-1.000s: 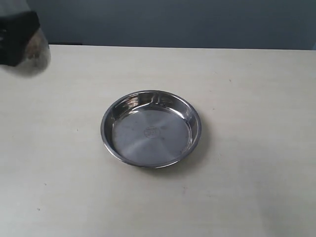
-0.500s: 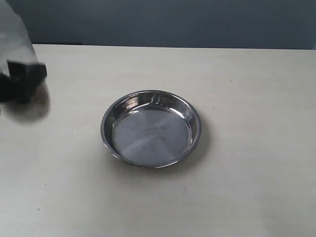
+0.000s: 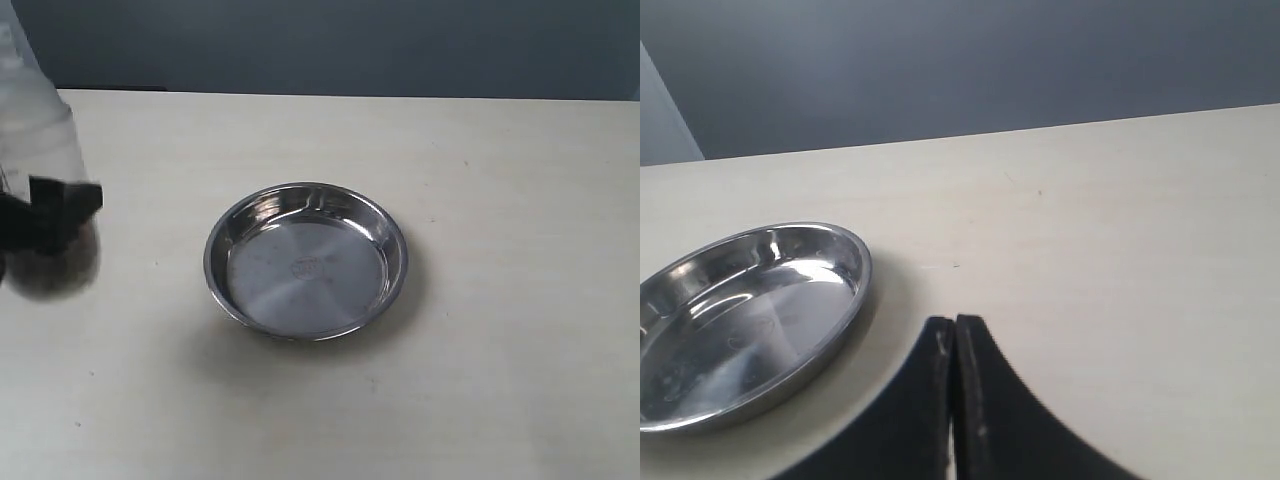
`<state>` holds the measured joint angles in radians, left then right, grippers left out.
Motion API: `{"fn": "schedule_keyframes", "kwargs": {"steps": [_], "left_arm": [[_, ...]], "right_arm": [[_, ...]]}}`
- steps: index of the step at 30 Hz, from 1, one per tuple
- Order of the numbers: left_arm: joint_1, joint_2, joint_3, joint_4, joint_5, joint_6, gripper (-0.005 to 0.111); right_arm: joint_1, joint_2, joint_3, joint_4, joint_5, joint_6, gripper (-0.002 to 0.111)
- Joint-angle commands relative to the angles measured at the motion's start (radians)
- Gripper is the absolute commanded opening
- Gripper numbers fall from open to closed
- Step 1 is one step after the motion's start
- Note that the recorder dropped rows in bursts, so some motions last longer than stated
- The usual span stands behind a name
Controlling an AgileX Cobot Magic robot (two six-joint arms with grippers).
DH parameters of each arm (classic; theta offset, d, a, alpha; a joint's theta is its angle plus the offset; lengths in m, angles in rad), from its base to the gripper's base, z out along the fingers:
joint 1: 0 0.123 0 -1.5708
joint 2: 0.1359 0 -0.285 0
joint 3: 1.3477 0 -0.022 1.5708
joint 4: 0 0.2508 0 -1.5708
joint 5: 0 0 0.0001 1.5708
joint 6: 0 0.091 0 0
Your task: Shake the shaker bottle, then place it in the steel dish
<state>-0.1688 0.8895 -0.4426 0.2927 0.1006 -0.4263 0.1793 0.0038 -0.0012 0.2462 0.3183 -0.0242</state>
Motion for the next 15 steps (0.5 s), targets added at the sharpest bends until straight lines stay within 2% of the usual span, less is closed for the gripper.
{"fn": "schedule_keyframes", "kwargs": {"steps": [1,2,3,5,6,7,8,9,10,11,13,15], "left_arm": [[-0.01,-0.109,-0.112,0.122,-0.089,0.043,0.0],[-0.01,-0.062,-0.035,0.084,-0.019,0.042,0.0],[-0.01,-0.035,0.013,0.055,-0.033,0.028,0.0],[-0.015,-0.035,0.054,-0.005,-0.18,0.004,0.0],[-0.015,-0.081,0.021,-0.004,-0.292,0.004,0.0],[-0.013,-0.108,-0.01,-0.004,-0.334,0.019,0.0],[-0.013,-0.142,-0.066,0.0,-0.306,0.083,0.0],[-0.011,-0.134,-0.072,-0.002,-0.189,0.132,0.0],[-0.011,-0.105,-0.029,-0.013,-0.101,0.126,0.0],[-0.011,-0.039,0.074,-0.076,-0.11,0.088,0.0],[-0.027,-0.028,0.118,-0.113,-0.267,0.067,0.0],[-0.035,-0.091,0.07,-0.072,-0.379,0.07,0.0]], "right_arm": [[0.001,-0.004,0.001,-0.001,-0.01,-0.002,-0.001],[0.001,-0.004,0.001,-0.001,-0.01,-0.002,-0.001],[0.001,-0.004,0.001,-0.001,-0.01,-0.002,-0.001],[0.001,-0.004,0.001,-0.001,-0.01,-0.002,-0.001],[0.001,-0.004,0.001,-0.001,-0.01,-0.002,-0.001],[0.001,-0.004,0.001,-0.001,-0.01,-0.002,-0.001],[0.001,-0.004,0.001,-0.001,-0.01,-0.002,-0.001],[0.001,-0.004,0.001,-0.001,-0.01,-0.002,-0.001],[0.001,-0.004,0.001,-0.001,-0.01,-0.002,-0.001],[0.001,-0.004,0.001,-0.001,-0.01,-0.002,-0.001],[0.001,-0.004,0.001,-0.001,-0.01,-0.002,-0.001],[0.001,-0.004,0.001,-0.001,-0.01,-0.002,-0.001]]}}
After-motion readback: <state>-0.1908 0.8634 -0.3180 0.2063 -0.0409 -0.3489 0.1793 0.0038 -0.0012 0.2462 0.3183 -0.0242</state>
